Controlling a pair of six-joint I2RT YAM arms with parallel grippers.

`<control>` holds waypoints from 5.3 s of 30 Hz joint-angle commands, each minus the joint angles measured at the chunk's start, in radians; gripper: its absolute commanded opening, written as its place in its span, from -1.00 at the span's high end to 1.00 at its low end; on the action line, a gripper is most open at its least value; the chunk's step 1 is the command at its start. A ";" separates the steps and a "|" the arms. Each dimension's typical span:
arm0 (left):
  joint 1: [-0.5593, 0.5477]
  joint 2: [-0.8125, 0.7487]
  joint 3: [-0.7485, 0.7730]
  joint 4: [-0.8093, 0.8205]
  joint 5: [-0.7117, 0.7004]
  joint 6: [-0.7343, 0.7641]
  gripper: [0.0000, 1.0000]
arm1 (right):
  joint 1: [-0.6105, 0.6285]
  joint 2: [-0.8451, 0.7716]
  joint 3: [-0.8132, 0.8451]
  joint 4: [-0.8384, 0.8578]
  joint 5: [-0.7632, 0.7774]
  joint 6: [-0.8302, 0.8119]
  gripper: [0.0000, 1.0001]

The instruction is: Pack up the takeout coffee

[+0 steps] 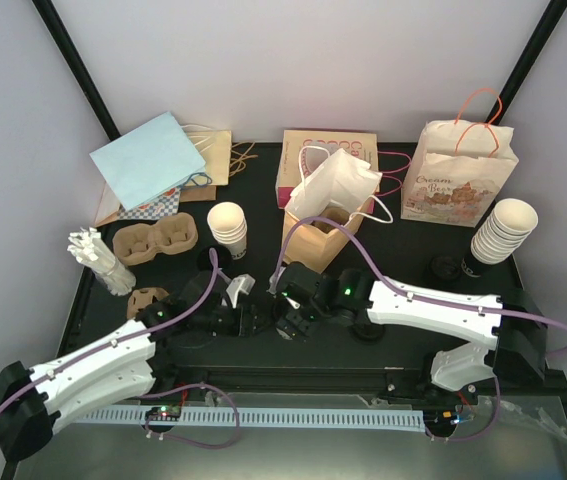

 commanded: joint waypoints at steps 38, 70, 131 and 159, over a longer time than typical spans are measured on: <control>0.031 0.169 -0.082 0.048 0.036 0.002 0.27 | 0.035 0.066 -0.072 0.063 -0.016 0.022 -0.27; 0.026 0.143 -0.135 0.203 0.115 -0.081 0.28 | 0.039 0.050 -0.081 0.069 0.005 0.049 -0.24; 0.280 0.101 0.044 0.134 0.272 0.108 0.21 | 0.040 0.045 -0.096 0.062 -0.017 0.008 -0.22; 0.281 0.149 -0.030 0.211 0.292 0.093 0.28 | 0.040 0.056 -0.090 0.052 -0.026 0.009 -0.22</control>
